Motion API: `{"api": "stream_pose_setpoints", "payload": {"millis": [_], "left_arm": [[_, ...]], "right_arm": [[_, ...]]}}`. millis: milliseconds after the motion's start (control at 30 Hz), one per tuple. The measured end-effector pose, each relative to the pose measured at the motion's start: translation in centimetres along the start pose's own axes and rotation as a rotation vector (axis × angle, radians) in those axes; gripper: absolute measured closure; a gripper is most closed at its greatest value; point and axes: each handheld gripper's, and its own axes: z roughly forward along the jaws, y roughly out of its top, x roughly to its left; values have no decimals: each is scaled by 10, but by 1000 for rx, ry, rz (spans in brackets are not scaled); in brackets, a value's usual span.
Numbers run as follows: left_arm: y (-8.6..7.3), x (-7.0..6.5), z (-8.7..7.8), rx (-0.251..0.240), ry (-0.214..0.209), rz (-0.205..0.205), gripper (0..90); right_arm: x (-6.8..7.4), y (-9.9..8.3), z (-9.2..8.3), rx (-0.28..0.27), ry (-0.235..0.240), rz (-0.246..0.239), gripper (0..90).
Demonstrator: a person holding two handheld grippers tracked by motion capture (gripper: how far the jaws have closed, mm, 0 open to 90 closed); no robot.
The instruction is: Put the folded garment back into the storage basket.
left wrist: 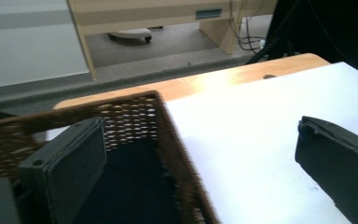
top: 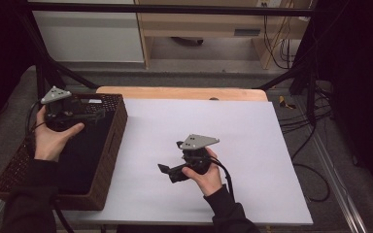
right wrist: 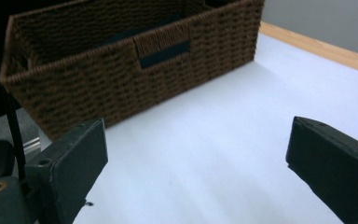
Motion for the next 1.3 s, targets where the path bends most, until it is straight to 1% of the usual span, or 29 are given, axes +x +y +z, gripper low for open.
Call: {"api": "stream_pose_setpoints", "payload": {"millis": [33, 67, 100, 133, 167, 200, 233, 267, 300, 333, 367, 400, 433, 500, 533, 600, 700, 733, 767, 800, 833, 867, 900, 933, 1133, 1200, 1233, 1267, 1300], "left_arm": [[-2, -5, 1, 2, -9, 5, 16], [-2, -5, 1, 2, -9, 5, 16], [-3, -10, 3, 3, -17, 10, 16], [-7, -20, 6, 11, -32, 15, 16], [-9, -25, 8, 13, -42, 22, 16], [-9, -25, 8, 13, -42, 22, 16], [-10, -29, 9, 8, -46, 23, 16], [-13, -37, 12, 14, -59, 32, 17], [-13, -37, 12, 14, -59, 32, 17], [-16, -45, 15, 16, -70, 33, 17], [-16, -45, 15, 16, -70, 33, 17], [-19, -52, 17, 17, -84, 35, 17], [-19, -52, 17, 17, -84, 35, 17], [-25, -63, 20, 10, -102, 41, 17], [-25, -63, 20, 10, -102, 41, 17], [-31, -76, 22, 16, -128, 54, 17], [-38, -89, 26, 17, -160, 55, 17], [-38, -89, 26, 17, -160, 55, 17], [-44, -97, 29, 18, -177, 53, 17], [-44, -97, 29, 18, -177, 53, 17], [-51, -104, 31, 12, -198, 65, 17], [-51, -104, 31, 12, -198, 65, 17], [-59, -110, 36, 15, -216, 63, 17], [-59, -110, 36, 15, -216, 63, 17], [-88, -121, 49, -17, -260, 40, 30], [-92, -122, 49, -25, -260, 43, 30], [-99, -124, 50, -25, -270, 58, 30], [-99, -124, 50, -25, -270, 58, 30], [-102, -125, 51, -17, -274, 61, 30]], "right_arm": [[-2, -3, -3, 4, -4, -2, 55], [-2, -3, -3, 4, -4, -2, 55], [-7, -8, -10, 10, -10, 5, 52], [-9, -10, -13, 11, -14, 5, 52], [-12, -13, -17, 15, -17, 10, 52], [-15, -15, -20, 15, -20, 13, 52], [-15, -15, -20, 15, -20, 13, 52], [-20, -20, -27, 22, -27, 17, 52], [-23, -23, -30, 23, -31, 21, 52], [-26, -25, -34, 24, -36, 26, 52], [-26, -25, -34, 24, -36, 26, 52], [-32, -30, -42, 24, -45, 34, 51], [-35, -32, -46, 22, -53, 39, 51], [-41, -37, -54, 21, -62, 52, 51], [-45, -39, -58, 23, -68, 53, 50], [-50, -45, -66, 29, -82, 61, 51], [-59, -52, -78, 22, -92, 74, 51], [-59, -52, -78, 22, -92, 74, 51], [-63, -56, -85, 21, -96, 81, 49], [-63, -56, -85, 21, -96, 81, 49], [-68, -61, -92, 24, -97, 83, 48], [-68, -61, -92, 24, -97, 83, 48], [-73, -67, -99, 29, -102, 83, 47], [-76, -70, -101, 34, -106, 87, 48], [-91, -90, -118, 43, -125, 116, 50], [-93, -93, -120, 43, -132, 121, 51], [-97, -98, -125, 37, -138, 134, 52], [-97, -98, -125, 37, -138, 134, 52], [-101, -105, -128, 33, -144, 149, 52]]}}
